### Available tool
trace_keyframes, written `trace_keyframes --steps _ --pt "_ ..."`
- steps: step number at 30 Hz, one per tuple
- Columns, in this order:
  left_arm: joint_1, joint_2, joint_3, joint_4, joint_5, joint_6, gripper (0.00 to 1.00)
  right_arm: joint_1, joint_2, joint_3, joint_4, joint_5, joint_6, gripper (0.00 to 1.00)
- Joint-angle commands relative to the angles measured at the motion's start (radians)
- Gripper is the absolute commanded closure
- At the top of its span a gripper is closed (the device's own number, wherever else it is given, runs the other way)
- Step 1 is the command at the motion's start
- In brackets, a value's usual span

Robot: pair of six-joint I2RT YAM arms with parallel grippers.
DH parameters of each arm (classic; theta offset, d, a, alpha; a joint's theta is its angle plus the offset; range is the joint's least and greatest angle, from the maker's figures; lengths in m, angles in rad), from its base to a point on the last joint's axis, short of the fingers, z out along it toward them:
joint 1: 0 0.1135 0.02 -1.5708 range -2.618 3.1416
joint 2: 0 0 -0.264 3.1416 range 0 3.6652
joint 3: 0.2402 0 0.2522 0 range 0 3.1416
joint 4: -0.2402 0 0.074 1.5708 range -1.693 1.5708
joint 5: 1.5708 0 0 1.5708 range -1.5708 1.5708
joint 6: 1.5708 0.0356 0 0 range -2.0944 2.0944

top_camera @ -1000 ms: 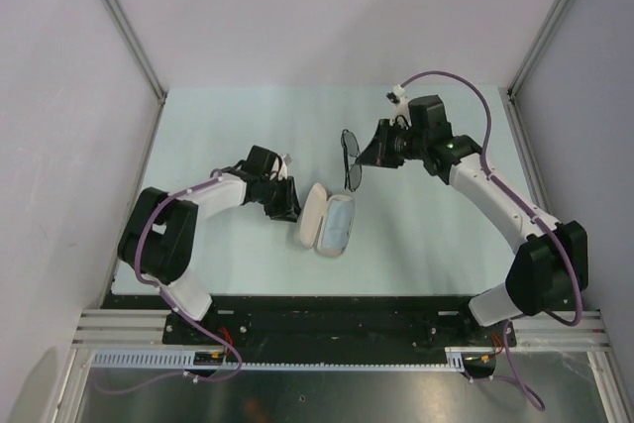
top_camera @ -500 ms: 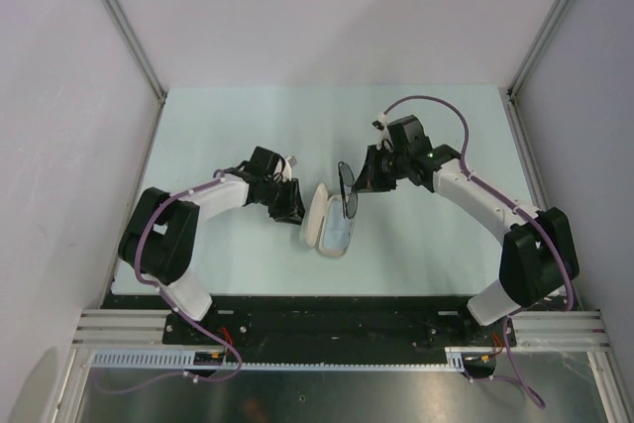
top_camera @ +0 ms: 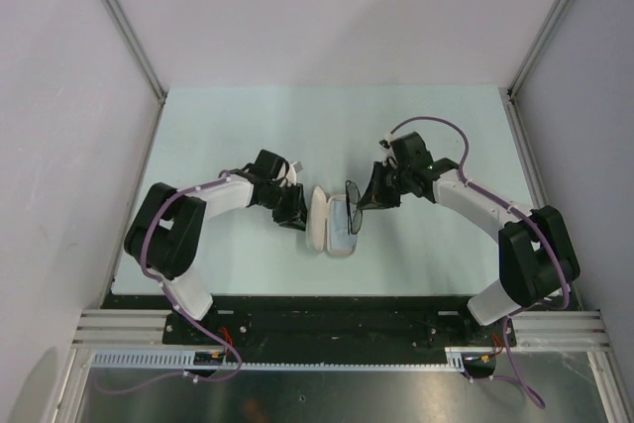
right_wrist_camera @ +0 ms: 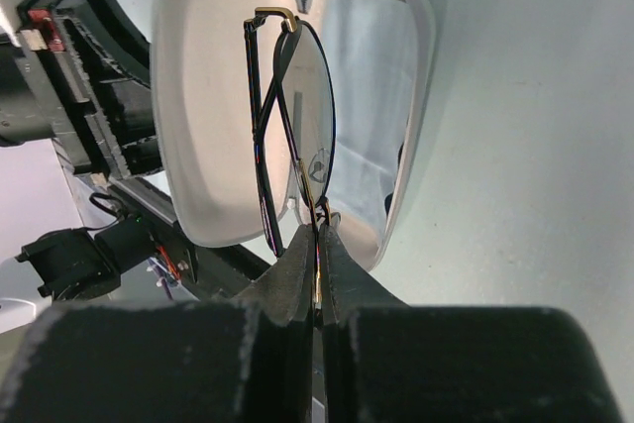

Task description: Organize the sunglasses

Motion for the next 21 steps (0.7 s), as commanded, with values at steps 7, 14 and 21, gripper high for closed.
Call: trace_keyframes --steps 7,14,21 --pt "-0.039 0.004 0.019 0.021 0.119 0.042 0.69 0.005 -0.022 -0.023 -0.002 0.045 0.015 1.00" --pt "-0.040 0.015 0.038 0.021 0.174 0.074 0.69 0.009 0.005 -0.023 -0.019 0.094 0.013 1.00" --pt "-0.040 0.027 0.038 0.019 0.184 0.103 0.69 0.032 0.033 -0.014 -0.033 0.131 0.018 1.00"
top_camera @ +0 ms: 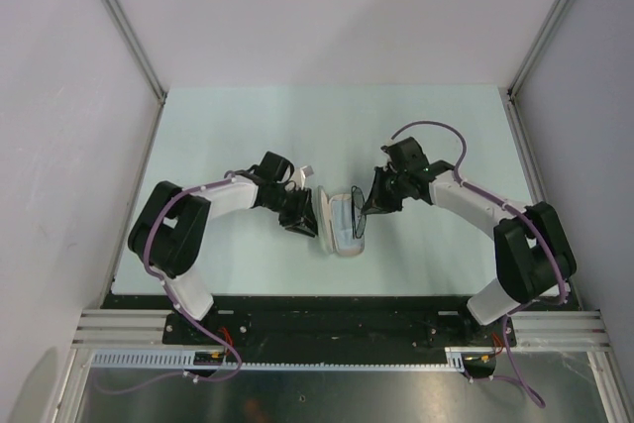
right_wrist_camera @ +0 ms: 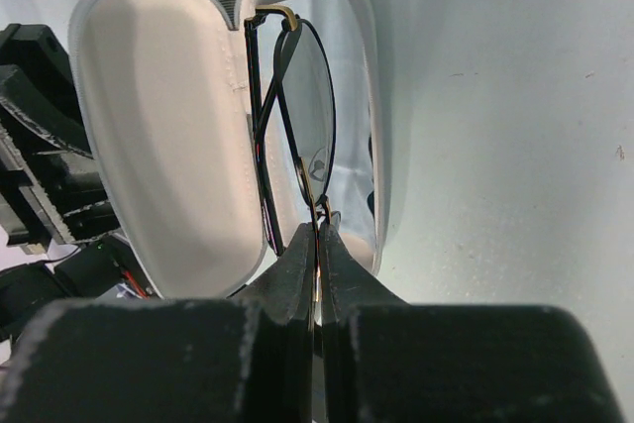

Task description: Organize the sunglasses

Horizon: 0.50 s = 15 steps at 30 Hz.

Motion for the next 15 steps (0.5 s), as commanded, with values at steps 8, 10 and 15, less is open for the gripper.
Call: trace_keyframes --steps 8,10,15 --pt "-0.005 0.015 0.041 0.014 0.046 0.068 0.70 0.064 0.035 0.054 -0.050 0.144 -0.021 1.00" --pt "-0.005 0.011 0.046 0.012 0.048 0.074 0.70 0.077 0.044 0.073 -0.059 0.176 -0.033 1.00" --pt "-0.006 -0.003 0.049 0.009 0.060 0.088 0.69 0.119 0.084 0.110 -0.076 0.213 -0.064 1.00"
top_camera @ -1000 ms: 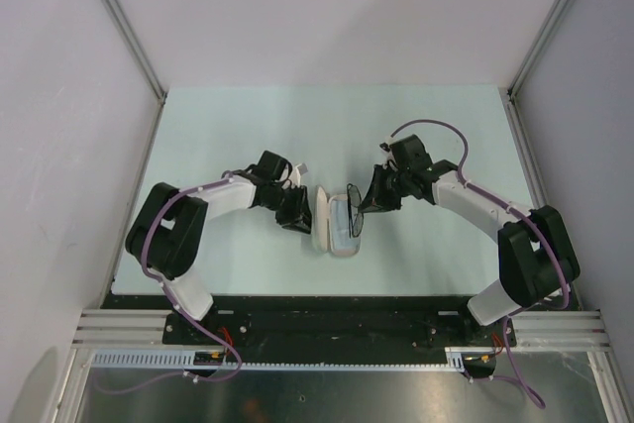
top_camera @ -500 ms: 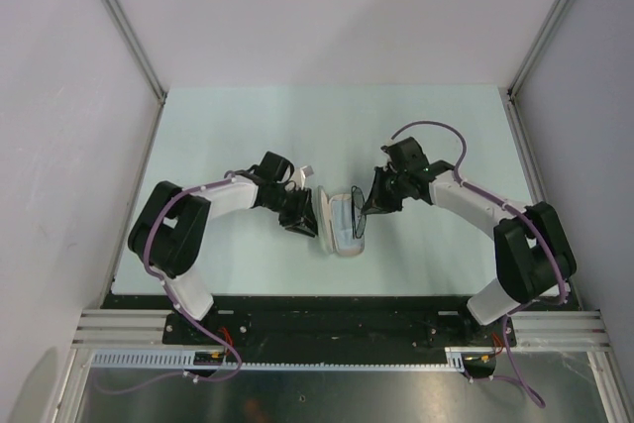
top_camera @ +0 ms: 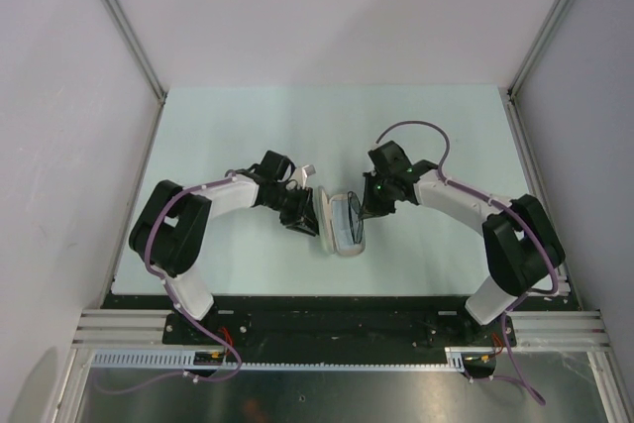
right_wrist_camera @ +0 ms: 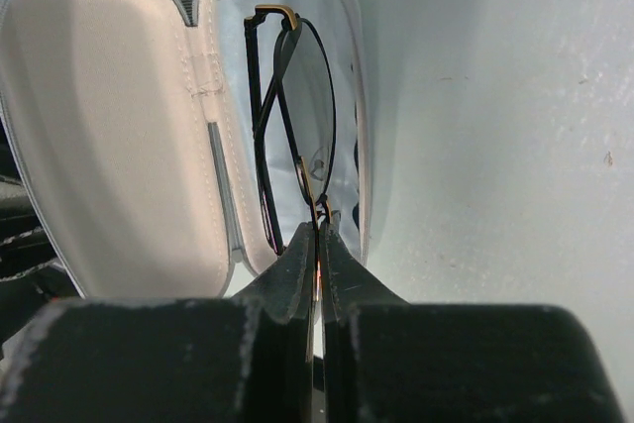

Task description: Organize the sunglasses

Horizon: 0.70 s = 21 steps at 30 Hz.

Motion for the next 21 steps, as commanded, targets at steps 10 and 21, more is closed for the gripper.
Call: trace_keyframes --steps 10,21 --pt "-0.014 -0.017 0.042 0.009 0.070 0.050 0.69 0.065 0.069 0.174 -0.136 0.151 -0.061 1.00" --pt "-0.018 -0.011 0.037 0.009 0.059 0.045 0.69 0.104 0.114 0.220 -0.218 0.228 -0.072 1.00"
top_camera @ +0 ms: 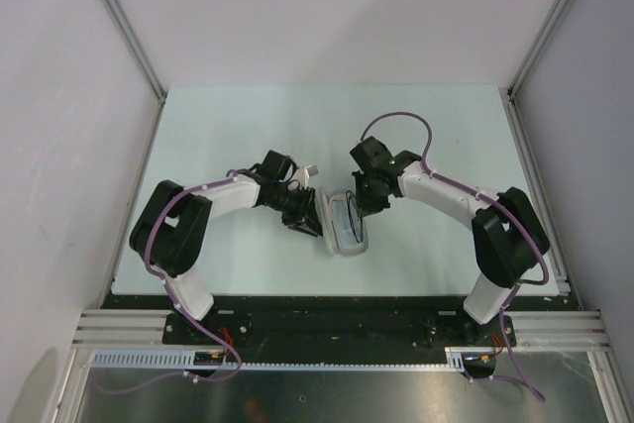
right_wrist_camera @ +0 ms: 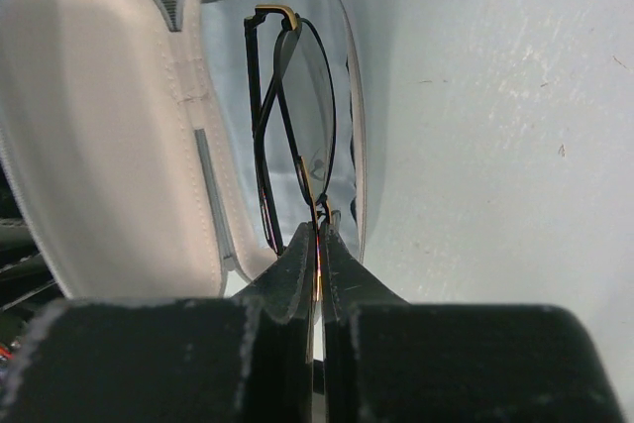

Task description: Organize the sunglasses

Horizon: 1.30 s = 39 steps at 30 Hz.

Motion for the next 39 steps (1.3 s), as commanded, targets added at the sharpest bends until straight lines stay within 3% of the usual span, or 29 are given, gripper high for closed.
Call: trace_keyframes --steps 1,13,16,19,23,39 --pt "-0.006 -0.011 0.030 0.009 0.026 0.029 0.69 0.024 0.039 0.055 -0.046 0.073 -0.020 1.00" --pt "-0.007 -0.016 0.032 0.009 0.035 0.035 0.69 0.077 0.119 0.129 -0.086 0.160 -0.025 1.00" --pt "-0.007 -0.014 0.032 0.009 0.035 0.036 0.69 0.087 0.123 0.131 -0.085 0.166 -0.031 0.94" --pt "-0.007 -0.016 0.032 0.009 0.036 0.036 0.69 0.093 0.126 0.131 -0.083 0.171 -0.034 0.79" --pt "-0.007 -0.016 0.032 0.009 0.038 0.036 0.69 0.097 0.119 0.131 -0.077 0.165 -0.037 0.69" --pt "-0.007 -0.011 0.032 0.009 0.035 0.036 0.69 0.105 0.088 0.129 -0.023 0.076 -0.026 0.68"
